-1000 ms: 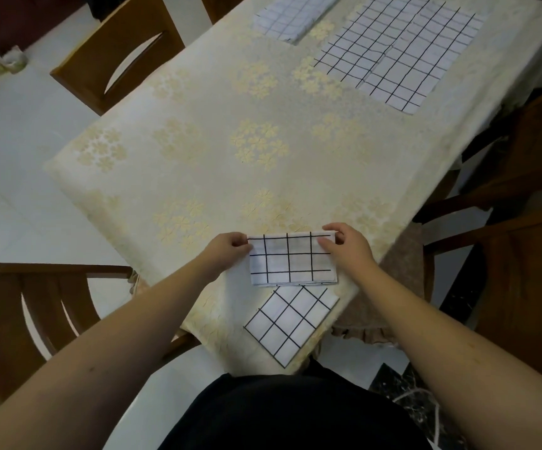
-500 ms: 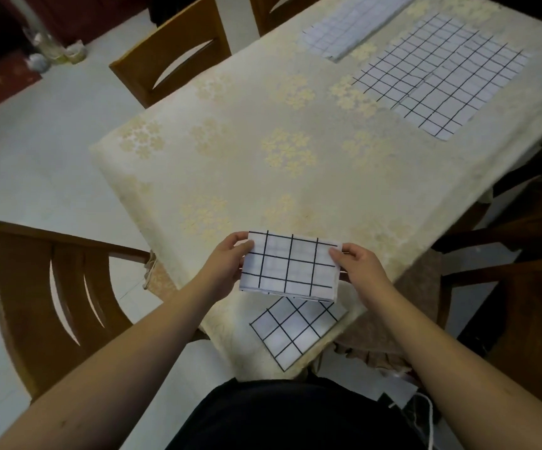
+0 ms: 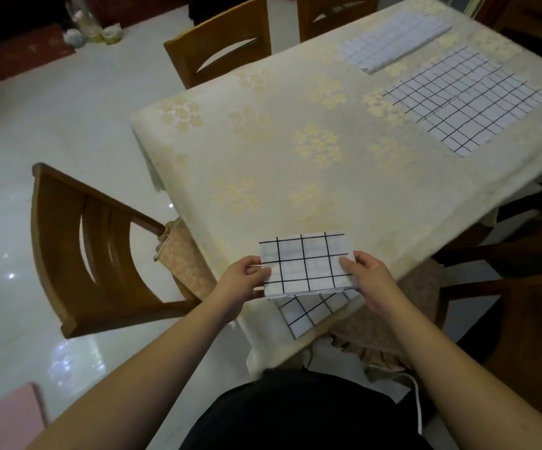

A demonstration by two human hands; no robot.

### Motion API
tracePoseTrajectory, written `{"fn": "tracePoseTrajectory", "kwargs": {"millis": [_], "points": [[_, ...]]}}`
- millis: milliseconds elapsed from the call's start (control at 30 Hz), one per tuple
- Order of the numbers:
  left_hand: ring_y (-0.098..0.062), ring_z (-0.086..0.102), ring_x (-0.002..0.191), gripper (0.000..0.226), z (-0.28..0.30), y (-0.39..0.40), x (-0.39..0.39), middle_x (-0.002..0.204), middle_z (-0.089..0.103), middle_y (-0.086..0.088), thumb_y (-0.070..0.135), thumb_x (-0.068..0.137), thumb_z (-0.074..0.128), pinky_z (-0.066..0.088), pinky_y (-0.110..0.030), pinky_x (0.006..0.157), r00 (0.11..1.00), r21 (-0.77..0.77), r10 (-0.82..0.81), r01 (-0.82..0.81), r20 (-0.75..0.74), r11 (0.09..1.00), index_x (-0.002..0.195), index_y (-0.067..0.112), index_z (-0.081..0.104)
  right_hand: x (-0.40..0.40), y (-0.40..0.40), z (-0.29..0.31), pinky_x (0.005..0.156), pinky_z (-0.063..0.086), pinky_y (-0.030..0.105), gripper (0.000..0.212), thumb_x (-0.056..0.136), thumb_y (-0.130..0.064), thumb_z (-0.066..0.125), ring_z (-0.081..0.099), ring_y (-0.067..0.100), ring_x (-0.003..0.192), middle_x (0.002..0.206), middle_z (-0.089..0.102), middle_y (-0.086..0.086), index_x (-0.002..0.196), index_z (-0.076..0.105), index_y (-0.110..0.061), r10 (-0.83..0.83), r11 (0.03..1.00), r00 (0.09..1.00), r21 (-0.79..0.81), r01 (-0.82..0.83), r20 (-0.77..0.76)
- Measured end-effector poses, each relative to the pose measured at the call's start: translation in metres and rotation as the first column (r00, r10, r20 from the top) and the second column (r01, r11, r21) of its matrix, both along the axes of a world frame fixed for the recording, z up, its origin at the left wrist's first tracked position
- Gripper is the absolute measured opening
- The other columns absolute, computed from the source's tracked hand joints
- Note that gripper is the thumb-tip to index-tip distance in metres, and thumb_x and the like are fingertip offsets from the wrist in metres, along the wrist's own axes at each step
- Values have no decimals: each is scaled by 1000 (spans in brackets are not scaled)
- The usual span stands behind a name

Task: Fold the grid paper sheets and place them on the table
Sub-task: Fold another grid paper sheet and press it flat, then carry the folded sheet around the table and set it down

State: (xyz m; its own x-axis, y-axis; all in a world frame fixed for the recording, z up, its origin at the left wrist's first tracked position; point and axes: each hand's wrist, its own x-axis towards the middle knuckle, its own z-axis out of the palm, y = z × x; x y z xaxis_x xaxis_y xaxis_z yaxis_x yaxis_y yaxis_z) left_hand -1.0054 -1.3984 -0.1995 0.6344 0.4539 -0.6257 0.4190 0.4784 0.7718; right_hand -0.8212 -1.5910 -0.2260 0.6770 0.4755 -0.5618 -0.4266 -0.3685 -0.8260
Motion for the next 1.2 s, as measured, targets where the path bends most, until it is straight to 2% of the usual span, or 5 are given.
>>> {"fn": "tracePoseTrajectory", "kwargs": {"millis": [200, 367, 500, 700, 1200], "points": [[-17, 67, 75, 14, -6, -24, -50, 86, 69, -9, 3, 91, 63, 56, -30, 64, 997, -26, 75, -76, -24, 997, 104, 7, 60, -46, -11, 7, 89, 55, 40, 9, 92, -19, 65, 70, 22, 96, 102, 75, 4, 101, 68, -17, 141, 989, 980, -72, -132, 143], [-23, 66, 85, 19, -20, -53, -75, 101, 65, -16, 3, 90, 61, 60, -33, 71, 984, -42, 143, -149, -110, 988, 110, 2, 61, -64, -29, 3, 88, 55, 40, 14, 91, -20, 67, 69, 19, 96, 101, 74, -1, 104, 68, -17, 260, 956, 946, -188, -225, 194], [-23, 66, 80, 16, -22, -74, -79, 101, 65, -17, 6, 95, 56, 58, -29, 60, 974, -61, 152, -164, -167, 984, 110, 0, 58, -67, -42, 4, 85, 55, 39, 10, 90, -16, 67, 69, 19, 93, 96, 74, 2, 100, 68, -14, 279, 948, 934, -220, -231, 223], [-32, 69, 93, 13, -32, -92, -54, 103, 68, -18, 15, 95, 60, 61, -40, 74, 953, 54, 163, -155, -255, 986, 103, 6, 62, -35, -44, 2, 72, 48, 27, 11, 94, -21, 63, 63, 14, 87, 96, 69, 0, 102, 65, -13, 338, 922, 898, -289, -257, 280], [-24, 66, 71, 10, -40, -109, -3, 90, 67, -17, 6, 91, 65, 60, -32, 62, 854, 314, 324, -203, -406, 928, 99, 5, 59, 31, -21, -33, 74, 38, 25, 25, 96, -33, 58, 56, 17, 87, 97, 63, -1, 109, 63, -12, 594, 773, 743, -473, -423, 307]]}}
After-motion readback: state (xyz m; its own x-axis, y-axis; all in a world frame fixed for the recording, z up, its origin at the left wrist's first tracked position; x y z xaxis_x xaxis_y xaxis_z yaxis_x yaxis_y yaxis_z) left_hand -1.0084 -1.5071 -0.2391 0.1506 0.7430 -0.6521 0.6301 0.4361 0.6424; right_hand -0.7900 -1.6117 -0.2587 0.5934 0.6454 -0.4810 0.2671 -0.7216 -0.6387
